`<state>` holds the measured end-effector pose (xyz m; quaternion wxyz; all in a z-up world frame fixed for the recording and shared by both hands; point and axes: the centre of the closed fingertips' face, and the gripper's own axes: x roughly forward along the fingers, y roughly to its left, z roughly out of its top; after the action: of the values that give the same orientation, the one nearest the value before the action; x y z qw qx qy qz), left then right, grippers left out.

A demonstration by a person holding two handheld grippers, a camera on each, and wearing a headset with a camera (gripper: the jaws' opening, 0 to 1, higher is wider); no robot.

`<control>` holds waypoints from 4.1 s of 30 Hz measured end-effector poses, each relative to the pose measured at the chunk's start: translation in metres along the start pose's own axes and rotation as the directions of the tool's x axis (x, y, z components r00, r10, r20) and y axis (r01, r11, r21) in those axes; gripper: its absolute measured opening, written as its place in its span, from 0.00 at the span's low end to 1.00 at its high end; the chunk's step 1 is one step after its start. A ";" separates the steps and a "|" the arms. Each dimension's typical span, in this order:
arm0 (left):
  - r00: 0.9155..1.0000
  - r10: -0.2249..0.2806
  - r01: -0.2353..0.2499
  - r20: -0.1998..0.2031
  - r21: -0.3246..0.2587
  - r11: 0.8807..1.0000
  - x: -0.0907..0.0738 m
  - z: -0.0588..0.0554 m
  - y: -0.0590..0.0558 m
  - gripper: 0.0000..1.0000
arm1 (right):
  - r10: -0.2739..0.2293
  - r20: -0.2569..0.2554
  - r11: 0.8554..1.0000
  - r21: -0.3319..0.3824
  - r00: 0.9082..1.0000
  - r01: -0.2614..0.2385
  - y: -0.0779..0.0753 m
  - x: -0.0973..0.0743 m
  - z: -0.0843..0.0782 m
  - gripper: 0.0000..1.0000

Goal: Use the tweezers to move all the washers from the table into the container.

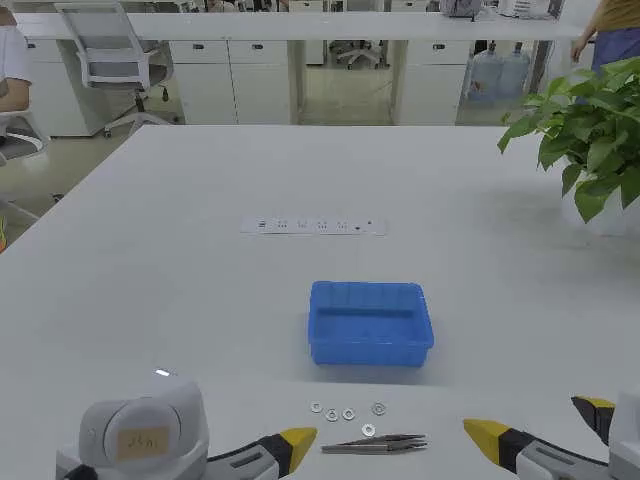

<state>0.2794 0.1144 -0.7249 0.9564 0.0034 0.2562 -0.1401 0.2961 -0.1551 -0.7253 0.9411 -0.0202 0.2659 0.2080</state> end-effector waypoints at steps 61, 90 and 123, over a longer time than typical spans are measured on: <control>0.995 -0.096 0.096 -0.009 0.086 0.992 0.004 0.008 -0.024 0.90 | 0.037 0.000 0.999 0.004 0.999 -0.037 0.006 0.002 0.001 0.80; 0.815 -0.390 0.553 -0.428 0.376 0.743 0.065 -0.055 -0.088 0.16 | 0.106 -0.056 0.994 0.009 0.993 -0.106 0.033 0.012 0.000 0.75; 0.796 -0.440 0.606 -0.416 0.571 0.555 0.051 -0.025 -0.112 0.00 | 0.271 -0.199 0.912 -0.261 0.942 -0.317 0.091 0.054 -0.014 0.54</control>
<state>0.2789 -0.0044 -0.7642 0.7642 0.2913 0.2821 -0.5016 0.2944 -0.0538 -0.7584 0.8616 -0.1336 0.3067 0.3818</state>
